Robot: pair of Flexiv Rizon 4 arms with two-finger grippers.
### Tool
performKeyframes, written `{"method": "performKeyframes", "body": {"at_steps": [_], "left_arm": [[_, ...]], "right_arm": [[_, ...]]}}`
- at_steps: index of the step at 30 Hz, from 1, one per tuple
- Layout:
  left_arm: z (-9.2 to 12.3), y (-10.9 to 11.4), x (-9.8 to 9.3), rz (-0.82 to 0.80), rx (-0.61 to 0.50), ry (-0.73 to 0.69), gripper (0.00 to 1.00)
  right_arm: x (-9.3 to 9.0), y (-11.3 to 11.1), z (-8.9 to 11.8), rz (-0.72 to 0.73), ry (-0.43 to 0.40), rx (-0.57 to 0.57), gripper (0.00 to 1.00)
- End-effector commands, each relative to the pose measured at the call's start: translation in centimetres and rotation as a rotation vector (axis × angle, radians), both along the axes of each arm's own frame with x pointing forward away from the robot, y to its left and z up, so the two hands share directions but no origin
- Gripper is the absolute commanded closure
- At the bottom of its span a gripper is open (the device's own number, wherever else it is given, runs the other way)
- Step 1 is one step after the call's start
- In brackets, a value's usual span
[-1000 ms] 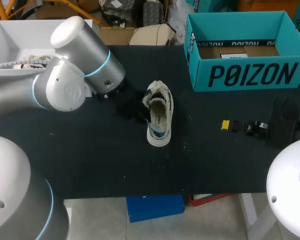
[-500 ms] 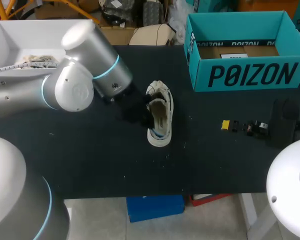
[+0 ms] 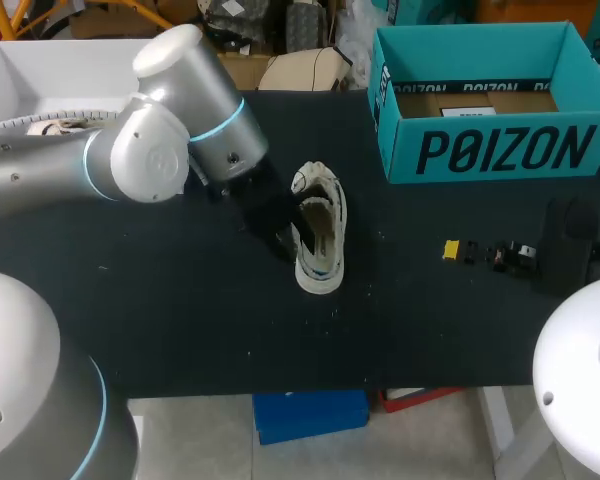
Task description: Take the shoe out of the shoebox, open the shoe tongue, remove and reinsert the insole, then place the shoe into the shoebox
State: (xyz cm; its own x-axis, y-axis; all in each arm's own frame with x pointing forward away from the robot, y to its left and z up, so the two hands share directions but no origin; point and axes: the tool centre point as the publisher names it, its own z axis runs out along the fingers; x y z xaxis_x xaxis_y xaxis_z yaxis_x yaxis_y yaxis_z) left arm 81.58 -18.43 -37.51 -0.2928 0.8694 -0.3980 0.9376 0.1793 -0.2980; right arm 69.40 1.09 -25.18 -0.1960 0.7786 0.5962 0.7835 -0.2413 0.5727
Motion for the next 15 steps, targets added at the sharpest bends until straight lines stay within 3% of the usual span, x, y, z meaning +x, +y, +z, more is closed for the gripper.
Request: {"method": "performKeyframes", "body": {"at_steps": [1, 2, 4, 5, 6, 15], "left_arm": [[1.9, 1.3, -0.1, 0.004, 0.014, -0.014, 0.28], [2.1, 1.4, 0.1, 0.008, 0.016, -0.025, 0.36], [2.3, 1.1, 0.6, 0.019, 0.020, -0.071, 0.67], [2.3, 1.0, 0.8, 0.023, 0.025, -0.091, 0.88], [2.3, 0.9, 1.2, 0.021, 0.066, -0.138, 1.00], [1.3, -0.1, 2.4, 0.013, 0.152, -0.240, 1.00]], "right_arm": [[0.1, -0.2, 0.1, 0.007, 0.011, 0.002, 0.00], [0.1, -0.2, 0.1, 0.007, 0.011, 0.002, 0.00], [0.1, -0.2, 0.1, 0.007, 0.011, 0.002, 0.00], [0.1, -0.2, 0.1, 0.007, 0.011, 0.002, 0.00], [0.1, -0.2, 0.1, 0.007, 0.011, 0.002, 0.00], [0.1, -0.2, 0.1, 0.007, 0.011, 0.002, 0.00]]}}
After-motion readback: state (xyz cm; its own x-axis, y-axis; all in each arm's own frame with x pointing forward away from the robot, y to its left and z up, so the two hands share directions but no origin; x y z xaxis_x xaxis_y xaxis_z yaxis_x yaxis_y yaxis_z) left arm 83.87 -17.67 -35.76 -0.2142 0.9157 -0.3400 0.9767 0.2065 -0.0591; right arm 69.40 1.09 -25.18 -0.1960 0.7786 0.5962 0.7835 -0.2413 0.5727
